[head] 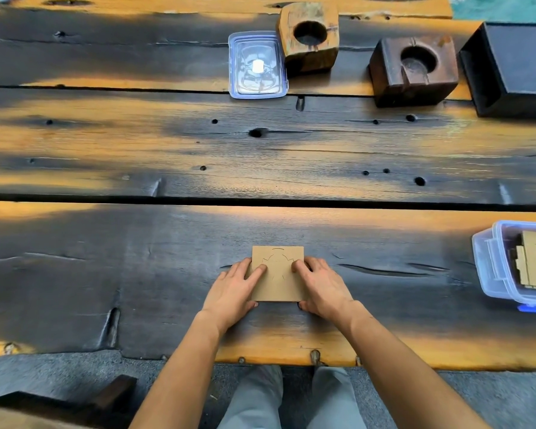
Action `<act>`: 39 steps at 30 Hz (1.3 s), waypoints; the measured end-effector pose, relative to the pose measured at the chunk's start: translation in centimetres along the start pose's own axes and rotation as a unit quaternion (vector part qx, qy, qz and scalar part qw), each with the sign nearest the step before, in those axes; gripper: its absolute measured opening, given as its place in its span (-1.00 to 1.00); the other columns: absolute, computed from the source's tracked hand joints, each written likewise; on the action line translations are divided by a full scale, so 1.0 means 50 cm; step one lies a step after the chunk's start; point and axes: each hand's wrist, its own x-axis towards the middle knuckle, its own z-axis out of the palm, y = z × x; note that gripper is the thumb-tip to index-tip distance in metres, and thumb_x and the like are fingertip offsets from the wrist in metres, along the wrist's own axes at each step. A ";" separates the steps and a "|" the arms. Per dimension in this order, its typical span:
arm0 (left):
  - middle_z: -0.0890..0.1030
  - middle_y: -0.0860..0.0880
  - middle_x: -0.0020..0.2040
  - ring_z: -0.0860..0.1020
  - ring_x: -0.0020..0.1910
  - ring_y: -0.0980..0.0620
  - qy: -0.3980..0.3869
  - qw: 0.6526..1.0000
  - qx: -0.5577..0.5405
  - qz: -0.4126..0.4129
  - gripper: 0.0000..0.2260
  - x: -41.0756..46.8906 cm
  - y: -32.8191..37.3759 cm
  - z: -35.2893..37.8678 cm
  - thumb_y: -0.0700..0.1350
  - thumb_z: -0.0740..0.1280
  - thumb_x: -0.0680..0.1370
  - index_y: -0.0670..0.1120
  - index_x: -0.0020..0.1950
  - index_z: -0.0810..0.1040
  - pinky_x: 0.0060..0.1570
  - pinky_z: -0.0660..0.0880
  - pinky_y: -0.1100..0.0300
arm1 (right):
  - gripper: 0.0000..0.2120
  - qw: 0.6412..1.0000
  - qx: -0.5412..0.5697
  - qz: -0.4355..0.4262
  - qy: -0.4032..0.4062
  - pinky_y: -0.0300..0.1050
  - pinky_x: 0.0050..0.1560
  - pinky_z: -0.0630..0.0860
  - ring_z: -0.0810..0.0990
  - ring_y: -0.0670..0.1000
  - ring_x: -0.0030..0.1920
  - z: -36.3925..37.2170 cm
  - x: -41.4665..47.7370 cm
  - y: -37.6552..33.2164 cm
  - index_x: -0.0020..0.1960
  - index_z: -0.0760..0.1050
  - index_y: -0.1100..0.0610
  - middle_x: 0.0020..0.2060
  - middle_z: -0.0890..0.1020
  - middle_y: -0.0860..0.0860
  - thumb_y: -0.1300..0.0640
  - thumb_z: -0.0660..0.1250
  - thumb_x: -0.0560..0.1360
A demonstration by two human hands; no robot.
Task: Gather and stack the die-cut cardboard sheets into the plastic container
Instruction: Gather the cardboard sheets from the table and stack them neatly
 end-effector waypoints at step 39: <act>0.70 -0.07 0.04 0.58 0.19 -0.10 0.103 0.819 -0.437 -0.357 -0.76 0.028 0.043 -0.029 -0.08 0.43 0.53 -0.11 0.17 0.67 0.23 0.48 0.13 | -0.81 0.840 0.392 0.362 0.097 -0.19 0.07 0.41 0.54 0.12 0.20 -0.005 0.011 -0.052 0.11 0.63 0.12 -0.06 0.68 0.05 0.09 0.36 0.54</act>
